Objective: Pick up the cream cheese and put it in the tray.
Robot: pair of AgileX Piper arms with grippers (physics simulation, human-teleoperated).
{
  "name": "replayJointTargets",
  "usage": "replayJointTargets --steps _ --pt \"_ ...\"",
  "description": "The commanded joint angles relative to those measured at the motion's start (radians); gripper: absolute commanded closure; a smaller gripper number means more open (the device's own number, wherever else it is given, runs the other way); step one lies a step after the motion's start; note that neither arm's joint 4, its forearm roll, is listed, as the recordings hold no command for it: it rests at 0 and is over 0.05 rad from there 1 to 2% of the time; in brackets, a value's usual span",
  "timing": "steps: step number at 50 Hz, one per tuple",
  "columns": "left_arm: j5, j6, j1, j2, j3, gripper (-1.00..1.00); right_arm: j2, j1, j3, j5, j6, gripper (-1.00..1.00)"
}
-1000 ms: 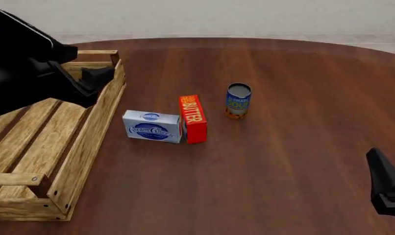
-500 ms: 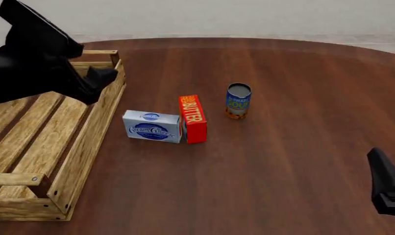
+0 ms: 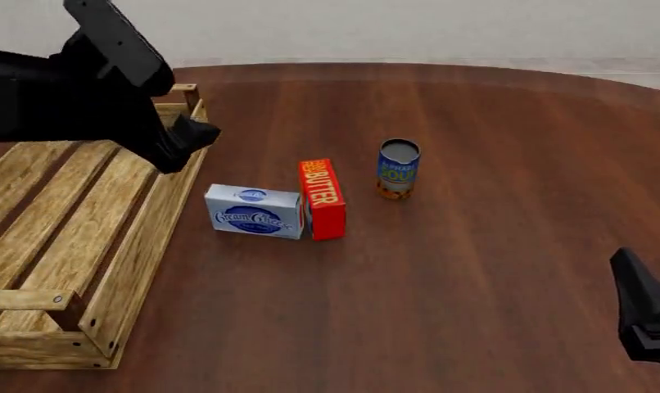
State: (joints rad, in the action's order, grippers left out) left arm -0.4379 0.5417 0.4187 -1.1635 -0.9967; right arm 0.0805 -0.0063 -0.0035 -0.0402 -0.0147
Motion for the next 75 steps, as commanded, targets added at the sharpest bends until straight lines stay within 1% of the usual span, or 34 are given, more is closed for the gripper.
replayJointTargets --steps 1,2,5,13,18,27,30,32,38,41,46,47,50,51,53,55,59,62,63,65,67,69,70,71,74,75 --pt "-0.080 0.095 0.000 -0.083 -0.052 -1.00 -0.040 0.011 0.000 0.023 0.010 -1.00" --pt "-0.088 0.111 0.005 -0.099 -0.047 -1.00 -0.042 0.011 0.000 0.025 0.010 -1.00" --pt "-0.106 0.129 0.008 -0.117 -0.066 -1.00 -0.047 0.001 -0.001 0.027 0.005 -1.00" --pt "-0.155 0.143 0.019 -0.147 -0.131 -1.00 -0.033 -0.006 0.000 0.019 0.006 -1.00" --pt "-0.179 0.161 0.027 -0.149 -0.136 -1.00 -0.045 -0.003 -0.001 0.026 0.009 -1.00" --pt "-0.232 0.185 0.006 -0.176 -0.195 -1.00 -0.031 -0.012 0.000 0.019 0.011 -1.00" --pt "-0.250 0.205 0.005 -0.179 -0.200 -1.00 -0.014 -0.014 0.000 0.009 0.010 -1.00" --pt "-0.235 0.248 0.000 -0.172 -0.189 -1.00 0.001 -0.013 0.000 0.000 0.008 -1.00" --pt "-0.268 0.270 -0.013 -0.188 -0.207 -1.00 0.021 -0.008 0.000 -0.012 0.009 -1.00" --pt "-0.272 0.306 -0.021 -0.195 -0.200 -1.00 0.028 0.000 0.000 -0.016 0.008 -1.00" --pt "-0.297 0.324 -0.017 -0.210 -0.217 -1.00 0.027 0.000 0.000 -0.016 0.009 -1.00" --pt "-0.295 0.335 -0.020 -0.214 -0.211 -1.00 0.027 0.000 0.000 -0.016 0.009 -1.00" --pt "-0.293 0.338 -0.025 -0.231 -0.219 -1.00 0.027 -0.001 0.000 -0.016 0.010 -1.00" --pt "-0.291 0.350 -0.026 -0.231 -0.219 -1.00 0.028 -0.001 0.000 -0.017 0.009 -1.00" --pt "-0.303 0.351 -0.044 -0.251 -0.246 -1.00 0.031 -0.001 0.000 -0.018 0.009 -1.00" --pt "-0.322 0.344 -0.035 -0.262 -0.263 -1.00 0.037 0.000 0.000 -0.022 0.010 -1.00" --pt "-0.346 0.365 -0.023 -0.270 -0.238 -1.00 0.036 -0.002 0.000 -0.021 0.011 -1.00" --pt "-0.351 0.366 -0.028 -0.287 -0.243 -1.00 0.040 0.001 0.000 -0.023 0.011 -1.00" --pt "-0.353 0.370 -0.003 -0.280 -0.236 -1.00 0.039 0.001 0.000 -0.023 0.010 -1.00" --pt "-0.377 0.352 0.005 -0.300 -0.248 -1.00 0.040 0.001 0.000 -0.024 0.011 -1.00" --pt "-0.385 0.343 0.036 -0.295 -0.241 -1.00 0.040 0.000 0.000 -0.024 0.012 -1.00" --pt "-0.358 0.394 -0.006 -0.299 -0.207 -1.00 0.041 0.000 0.000 -0.024 0.012 -1.00" --pt "-0.357 0.394 -0.006 -0.299 -0.206 -1.00 0.041 0.000 0.000 -0.024 0.012 -1.00" --pt "-0.340 0.415 -0.008 -0.302 -0.174 -1.00 0.040 -0.004 0.000 -0.024 0.013 -1.00" --pt "-0.329 0.406 -0.005 -0.312 -0.170 -1.00 0.042 -0.002 0.000 -0.025 0.012 -1.00" --pt "-0.344 0.383 0.022 -0.312 -0.173 -1.00 0.043 -0.003 0.000 -0.025 0.013 -1.00"
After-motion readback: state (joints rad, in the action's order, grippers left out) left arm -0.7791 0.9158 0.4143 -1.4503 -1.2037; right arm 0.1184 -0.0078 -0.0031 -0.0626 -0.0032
